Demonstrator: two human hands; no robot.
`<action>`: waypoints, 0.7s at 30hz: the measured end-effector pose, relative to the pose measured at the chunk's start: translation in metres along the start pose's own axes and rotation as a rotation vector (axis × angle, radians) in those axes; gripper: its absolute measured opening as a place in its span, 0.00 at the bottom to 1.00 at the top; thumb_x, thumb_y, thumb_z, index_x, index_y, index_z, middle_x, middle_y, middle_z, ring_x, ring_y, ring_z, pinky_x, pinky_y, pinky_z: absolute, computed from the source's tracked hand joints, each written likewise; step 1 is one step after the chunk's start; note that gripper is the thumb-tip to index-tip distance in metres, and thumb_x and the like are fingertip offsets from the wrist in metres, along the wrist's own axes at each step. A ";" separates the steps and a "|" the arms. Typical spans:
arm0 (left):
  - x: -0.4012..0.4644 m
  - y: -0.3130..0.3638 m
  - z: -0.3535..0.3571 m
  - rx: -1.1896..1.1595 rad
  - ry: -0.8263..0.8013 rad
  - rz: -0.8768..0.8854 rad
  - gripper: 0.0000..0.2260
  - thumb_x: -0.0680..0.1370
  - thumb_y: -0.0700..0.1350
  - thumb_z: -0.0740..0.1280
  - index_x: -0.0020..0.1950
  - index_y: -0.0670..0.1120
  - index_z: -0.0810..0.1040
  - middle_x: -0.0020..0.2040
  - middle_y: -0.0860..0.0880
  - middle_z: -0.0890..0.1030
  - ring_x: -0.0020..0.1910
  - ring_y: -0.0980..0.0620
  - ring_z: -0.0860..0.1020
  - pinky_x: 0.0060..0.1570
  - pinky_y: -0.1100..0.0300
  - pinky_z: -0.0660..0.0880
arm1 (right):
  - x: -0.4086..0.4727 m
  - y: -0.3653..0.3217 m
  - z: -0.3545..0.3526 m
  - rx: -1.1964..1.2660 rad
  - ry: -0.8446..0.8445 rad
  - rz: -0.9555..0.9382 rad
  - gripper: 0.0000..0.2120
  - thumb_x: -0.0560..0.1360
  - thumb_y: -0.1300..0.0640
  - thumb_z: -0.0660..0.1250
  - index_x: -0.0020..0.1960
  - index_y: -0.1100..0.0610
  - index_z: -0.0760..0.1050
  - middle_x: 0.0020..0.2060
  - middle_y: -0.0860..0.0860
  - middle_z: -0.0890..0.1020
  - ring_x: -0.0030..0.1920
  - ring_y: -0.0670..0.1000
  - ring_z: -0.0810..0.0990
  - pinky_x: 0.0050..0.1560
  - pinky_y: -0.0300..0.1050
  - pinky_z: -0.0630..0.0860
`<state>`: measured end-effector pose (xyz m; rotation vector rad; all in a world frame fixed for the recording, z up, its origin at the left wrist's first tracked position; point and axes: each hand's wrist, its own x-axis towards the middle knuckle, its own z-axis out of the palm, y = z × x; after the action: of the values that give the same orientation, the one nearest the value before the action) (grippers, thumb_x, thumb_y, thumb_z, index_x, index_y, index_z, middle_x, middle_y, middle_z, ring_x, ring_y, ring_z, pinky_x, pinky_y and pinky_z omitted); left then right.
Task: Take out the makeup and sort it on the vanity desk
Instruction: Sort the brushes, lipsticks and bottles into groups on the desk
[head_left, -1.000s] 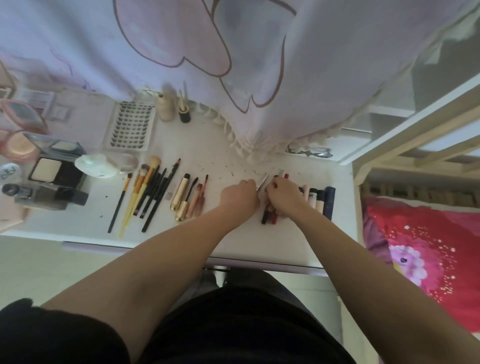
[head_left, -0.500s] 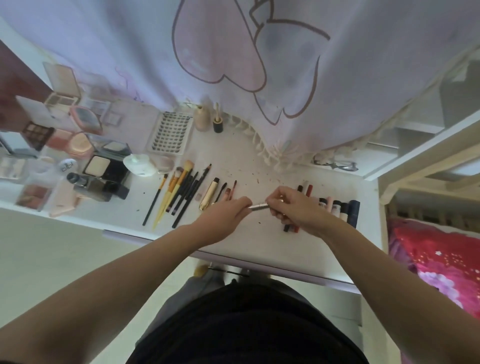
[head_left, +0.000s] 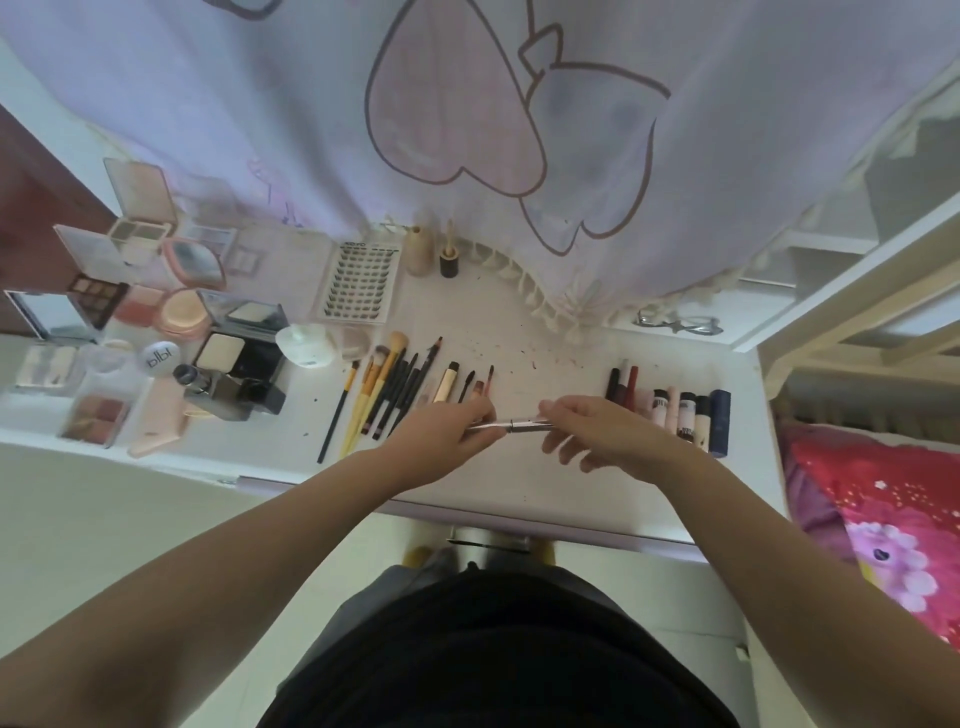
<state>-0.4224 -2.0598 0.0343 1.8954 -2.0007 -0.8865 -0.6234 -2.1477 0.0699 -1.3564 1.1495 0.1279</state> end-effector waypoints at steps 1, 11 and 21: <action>0.000 0.000 0.000 0.004 0.001 0.007 0.07 0.79 0.56 0.58 0.48 0.54 0.69 0.30 0.54 0.71 0.27 0.59 0.69 0.29 0.67 0.62 | -0.001 -0.001 0.002 -0.002 0.008 0.013 0.19 0.79 0.42 0.57 0.49 0.55 0.78 0.34 0.48 0.81 0.32 0.44 0.76 0.31 0.35 0.71; 0.002 0.001 0.000 0.053 -0.031 0.056 0.09 0.79 0.58 0.56 0.46 0.55 0.68 0.30 0.55 0.72 0.27 0.59 0.69 0.28 0.66 0.65 | -0.006 0.001 0.007 0.082 0.033 0.066 0.17 0.80 0.47 0.58 0.47 0.58 0.79 0.32 0.49 0.79 0.28 0.44 0.72 0.28 0.35 0.69; -0.002 -0.010 -0.008 -0.073 -0.042 0.002 0.08 0.80 0.55 0.56 0.44 0.57 0.69 0.27 0.55 0.70 0.23 0.60 0.67 0.25 0.69 0.60 | -0.012 0.006 -0.017 0.156 0.145 -0.083 0.03 0.78 0.62 0.64 0.50 0.57 0.76 0.38 0.51 0.80 0.34 0.44 0.76 0.31 0.39 0.73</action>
<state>-0.4095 -2.0601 0.0356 1.8499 -1.9658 -0.9930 -0.6425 -2.1530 0.0774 -1.2879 1.1957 -0.1201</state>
